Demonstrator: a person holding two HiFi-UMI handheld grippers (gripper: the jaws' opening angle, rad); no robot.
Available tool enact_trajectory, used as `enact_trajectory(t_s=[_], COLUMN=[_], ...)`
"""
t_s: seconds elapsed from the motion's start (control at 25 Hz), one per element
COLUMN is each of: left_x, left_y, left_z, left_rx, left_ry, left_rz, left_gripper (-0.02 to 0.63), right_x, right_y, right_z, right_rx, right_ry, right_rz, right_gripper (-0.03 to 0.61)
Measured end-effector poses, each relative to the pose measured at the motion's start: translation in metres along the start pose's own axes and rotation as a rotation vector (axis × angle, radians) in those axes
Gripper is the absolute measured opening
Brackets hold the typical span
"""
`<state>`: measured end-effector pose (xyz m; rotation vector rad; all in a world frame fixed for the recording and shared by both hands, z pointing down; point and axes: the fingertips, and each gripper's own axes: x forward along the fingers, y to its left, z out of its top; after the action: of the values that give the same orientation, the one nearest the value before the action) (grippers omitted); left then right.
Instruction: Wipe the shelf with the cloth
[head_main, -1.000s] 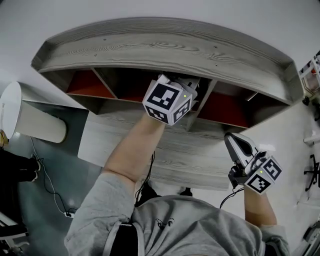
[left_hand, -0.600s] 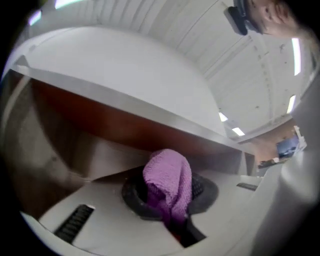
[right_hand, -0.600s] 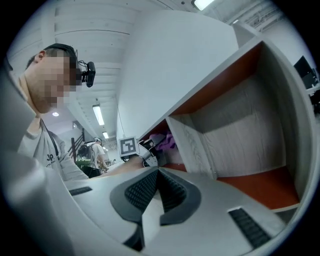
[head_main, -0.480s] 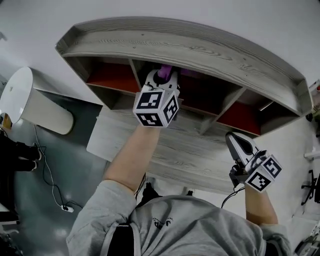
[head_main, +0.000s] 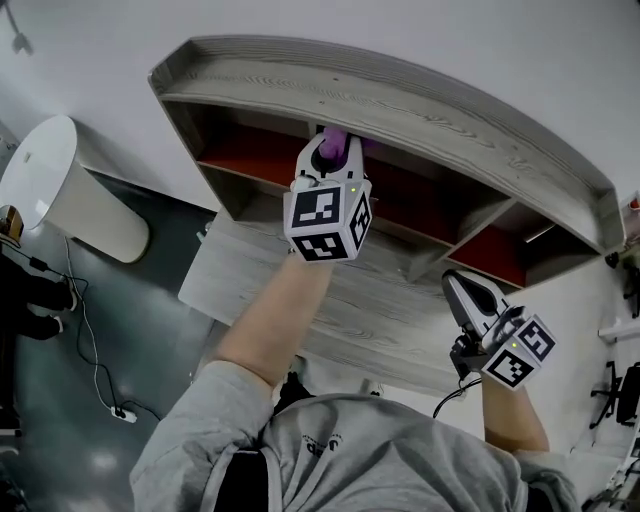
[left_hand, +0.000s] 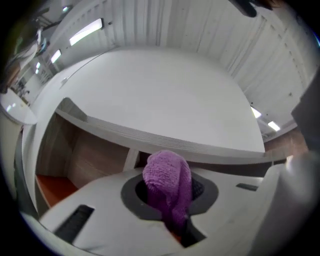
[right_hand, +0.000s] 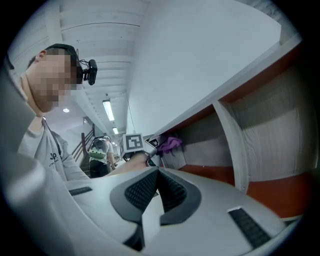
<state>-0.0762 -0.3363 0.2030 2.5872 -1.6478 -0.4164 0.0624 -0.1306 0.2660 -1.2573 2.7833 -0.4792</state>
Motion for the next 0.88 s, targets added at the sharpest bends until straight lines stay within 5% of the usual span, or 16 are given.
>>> enact_trajectory(t_s=[0.16, 0.56, 0.88], left_x=[-0.002, 0.000, -0.001], left_y=[-0.029, -0.233, -0.246], left_z=[-0.004, -0.046, -0.053], left_rx=[0.121, 0.233, 0.289], left_ry=[0.017, 0.048, 0.098], left_rz=[-0.047, -0.360, -0.375], left_gripper=[0.075, 0.075, 0.069], right_x=[-0.017, -0.097, -0.127], right_y=[-0.013, -0.063, -0.073], right_z=[0.003, 0.011, 0.014], right_rx=[0.003, 0.023, 0.009], right_ry=[-0.014, -0.052, -0.058], right_rz=[-0.016, -0.048, -0.029], right_gripper=[0.021, 0.021, 0.021])
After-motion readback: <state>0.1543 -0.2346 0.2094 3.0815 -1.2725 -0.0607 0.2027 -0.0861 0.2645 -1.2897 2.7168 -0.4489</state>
